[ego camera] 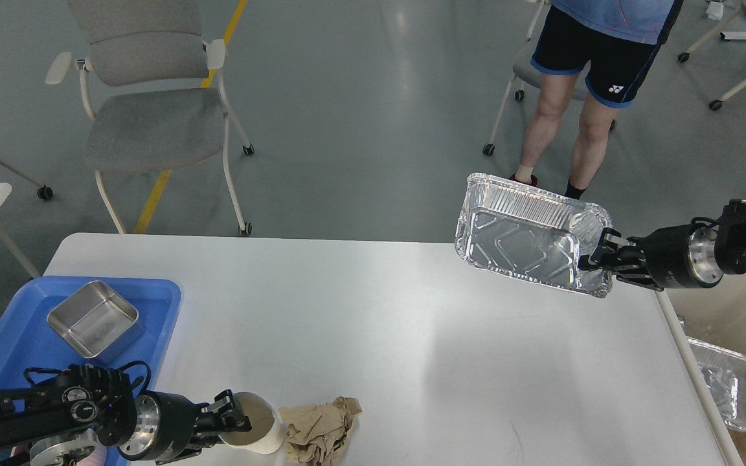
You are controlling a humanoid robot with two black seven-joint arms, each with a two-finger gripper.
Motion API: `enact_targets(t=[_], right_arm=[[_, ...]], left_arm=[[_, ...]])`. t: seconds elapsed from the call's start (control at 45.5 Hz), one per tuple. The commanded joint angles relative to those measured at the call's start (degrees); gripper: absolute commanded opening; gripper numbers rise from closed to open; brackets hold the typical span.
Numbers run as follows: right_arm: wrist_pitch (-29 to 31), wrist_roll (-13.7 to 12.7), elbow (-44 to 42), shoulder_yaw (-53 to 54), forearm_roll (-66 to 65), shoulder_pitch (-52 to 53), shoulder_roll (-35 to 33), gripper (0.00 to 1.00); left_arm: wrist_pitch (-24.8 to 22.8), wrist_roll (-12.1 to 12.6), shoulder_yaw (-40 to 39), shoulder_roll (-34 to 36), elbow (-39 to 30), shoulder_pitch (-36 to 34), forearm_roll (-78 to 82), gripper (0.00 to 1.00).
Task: Tidy desktop
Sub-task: 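Grasp the white paper cup with the left gripper and lift it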
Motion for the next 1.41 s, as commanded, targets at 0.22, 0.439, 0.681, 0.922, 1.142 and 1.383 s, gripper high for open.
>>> enact_targets(t=[0.22, 0.439, 0.681, 0.922, 1.142, 1.383], right_arm=[[-0.1, 0.0, -0.4, -0.1, -0.2, -0.7, 0.5, 0.00], [-0.5, 0.0, -1.1, -0.1, -1.7, -1.3, 1.4, 0.00], [-0.6, 0.0, -1.1, 0.0, -1.7, -1.2, 2.2, 0.00], [-0.6, 0.0, -0.9, 0.0, -1.7, -1.1, 2.2, 0.00], [-0.6, 0.1, -0.6, 1.1, -1.6, -1.1, 2.3, 0.00], [-0.7, 0.1, -0.4, 1.6, -1.6, -1.0, 2.5, 0.00]], left_arm=[[-4.7, 3.6, -0.7, 7.2, -4.6, -5.1, 0.5, 0.00], [-17.0, 3.5, -6.7, 20.2, -9.5, -14.6, -0.5, 0.00], [-32.4, 4.0, -29.6, 29.4, -9.7, -15.5, -6.1, 0.00], [-34.1, 3.8, -36.3, 28.0, -7.9, -15.6, -6.2, 0.00], [-26.2, 3.8, -40.8, 4.8, 1.9, -19.3, -5.1, 0.00], [-23.9, 3.4, -39.7, -24.8, 18.3, -23.1, 6.6, 0.00]])
